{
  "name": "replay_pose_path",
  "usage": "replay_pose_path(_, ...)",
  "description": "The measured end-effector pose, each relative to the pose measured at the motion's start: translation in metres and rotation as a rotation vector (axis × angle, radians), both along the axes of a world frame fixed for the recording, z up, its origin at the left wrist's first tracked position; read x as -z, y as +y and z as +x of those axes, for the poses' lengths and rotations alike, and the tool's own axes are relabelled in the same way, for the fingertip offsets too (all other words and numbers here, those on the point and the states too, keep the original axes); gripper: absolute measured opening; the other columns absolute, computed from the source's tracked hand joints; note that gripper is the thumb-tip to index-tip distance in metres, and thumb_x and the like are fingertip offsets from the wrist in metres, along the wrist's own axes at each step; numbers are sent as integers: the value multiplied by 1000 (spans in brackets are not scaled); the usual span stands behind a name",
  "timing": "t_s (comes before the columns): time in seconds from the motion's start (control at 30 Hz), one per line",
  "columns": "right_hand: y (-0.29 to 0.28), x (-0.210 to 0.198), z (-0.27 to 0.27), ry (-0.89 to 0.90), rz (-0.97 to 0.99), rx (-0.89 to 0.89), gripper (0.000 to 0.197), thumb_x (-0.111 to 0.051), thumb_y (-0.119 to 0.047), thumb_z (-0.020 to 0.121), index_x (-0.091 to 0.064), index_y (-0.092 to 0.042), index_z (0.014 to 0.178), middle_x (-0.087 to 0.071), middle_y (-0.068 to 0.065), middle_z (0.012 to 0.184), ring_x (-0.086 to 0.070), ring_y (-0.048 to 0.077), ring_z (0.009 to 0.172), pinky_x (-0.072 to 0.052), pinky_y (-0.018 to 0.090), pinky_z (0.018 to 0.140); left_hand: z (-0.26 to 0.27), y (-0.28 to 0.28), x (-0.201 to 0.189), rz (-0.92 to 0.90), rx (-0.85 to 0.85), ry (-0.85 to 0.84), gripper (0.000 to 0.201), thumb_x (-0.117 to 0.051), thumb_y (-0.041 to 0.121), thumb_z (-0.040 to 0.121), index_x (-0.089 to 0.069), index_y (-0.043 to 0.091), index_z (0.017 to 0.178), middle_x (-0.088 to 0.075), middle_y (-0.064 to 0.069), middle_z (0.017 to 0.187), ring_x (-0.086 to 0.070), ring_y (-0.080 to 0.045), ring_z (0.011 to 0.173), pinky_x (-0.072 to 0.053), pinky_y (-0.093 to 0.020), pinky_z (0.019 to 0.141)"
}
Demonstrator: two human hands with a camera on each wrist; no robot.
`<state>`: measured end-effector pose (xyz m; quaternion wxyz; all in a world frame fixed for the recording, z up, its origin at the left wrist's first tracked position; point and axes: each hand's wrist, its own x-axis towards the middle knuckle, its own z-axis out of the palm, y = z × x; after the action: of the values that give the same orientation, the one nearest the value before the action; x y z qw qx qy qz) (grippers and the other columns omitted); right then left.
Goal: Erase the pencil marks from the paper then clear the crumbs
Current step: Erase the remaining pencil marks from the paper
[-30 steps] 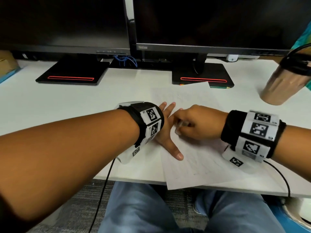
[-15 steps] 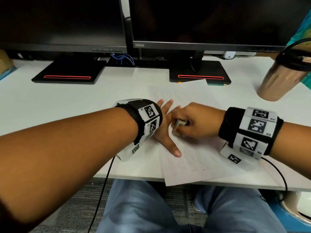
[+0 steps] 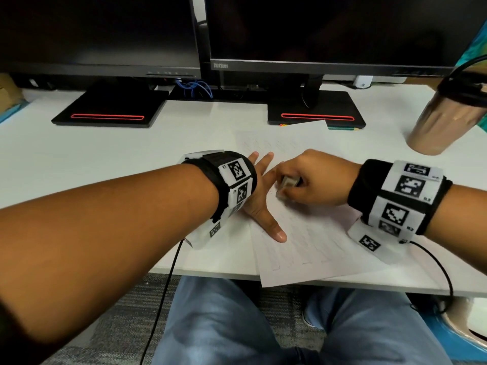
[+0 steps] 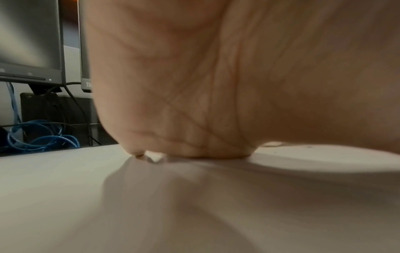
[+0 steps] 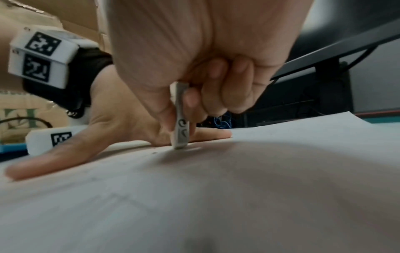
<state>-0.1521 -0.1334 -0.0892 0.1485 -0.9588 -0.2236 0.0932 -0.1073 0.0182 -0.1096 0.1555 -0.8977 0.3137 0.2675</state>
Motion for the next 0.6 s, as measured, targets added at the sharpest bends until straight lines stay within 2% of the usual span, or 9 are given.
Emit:
replay_pose_path(0.1,10,0,-12,69,66,-108,7,-68,-18,86,-68,-12,89,-61,-14,61,-58,2,59,-44,14,56,-1,0,-1,19,16,6,142,-59,92,55,25,33,152,41,-6,155,33,-36,144,7,-60,118)
replay_pose_path(0.13,7,-1,-9,67,65,-92,3,-68,-20,86,-68,-17,88,-62,-15,62,-59,2,59,-47,15,58,-1,0,-1,12,11,4,143,-60,92,54,26,32,151,40,-6,156,32,-36,145,7,-59,118)
replay_pose_path(0.2,-1,-1,-1,43,36,-11,3,-66,-26,87,-65,-24,87,-68,-10,71,-62,8,63,-54,33,67,-1,0,-1,0,-1,-3,146,-61,92,52,29,32,150,39,-6,157,30,-34,146,6,-59,118)
replay_pose_path(0.23,-3,0,0,16,13,-7,6,-65,-27,87,-67,-22,89,-68,-7,72,-61,9,64,-54,36,67,-1,0,-1,0,-5,-5,147,-61,93,51,29,32,150,39,-6,157,30,-34,146,5,-60,119)
replay_pose_path(0.33,6,0,-10,54,64,-111,3,-67,-18,85,-69,-16,87,-63,-10,68,-57,5,61,-48,23,60,0,-1,0,10,0,1,145,-60,94,50,26,34,151,40,-6,156,31,-36,145,5,-61,119)
replay_pose_path(0.4,7,-2,-11,96,98,-120,20,-69,-18,85,-62,-34,75,-63,-15,67,-58,2,62,-45,18,57,0,-1,-1,8,2,0,145,-60,93,51,25,34,152,40,-6,156,31,-36,145,5,-60,118)
replay_pose_path(0.47,0,-2,-3,63,81,-55,28,-69,-24,86,-54,-43,72,-64,-14,67,-57,4,59,-45,22,59,1,0,-1,-1,-9,1,148,-61,93,50,29,33,150,40,-5,156,30,-34,146,5,-59,118)
replay_pose_path(0.53,0,-2,-6,45,74,-58,17,-67,-22,86,-59,-34,77,-62,-12,66,-56,5,58,-44,23,58,1,-1,0,0,-9,2,149,-61,93,49,31,33,149,40,-5,156,30,-34,146,4,-59,118)
replay_pose_path(0.6,7,1,-14,77,107,-131,4,-68,-15,84,-66,-12,82,-61,-6,65,-55,8,59,-43,21,54,1,0,1,-1,-4,-2,149,-61,93,48,30,32,150,39,-6,157,31,-35,146,5,-59,118)
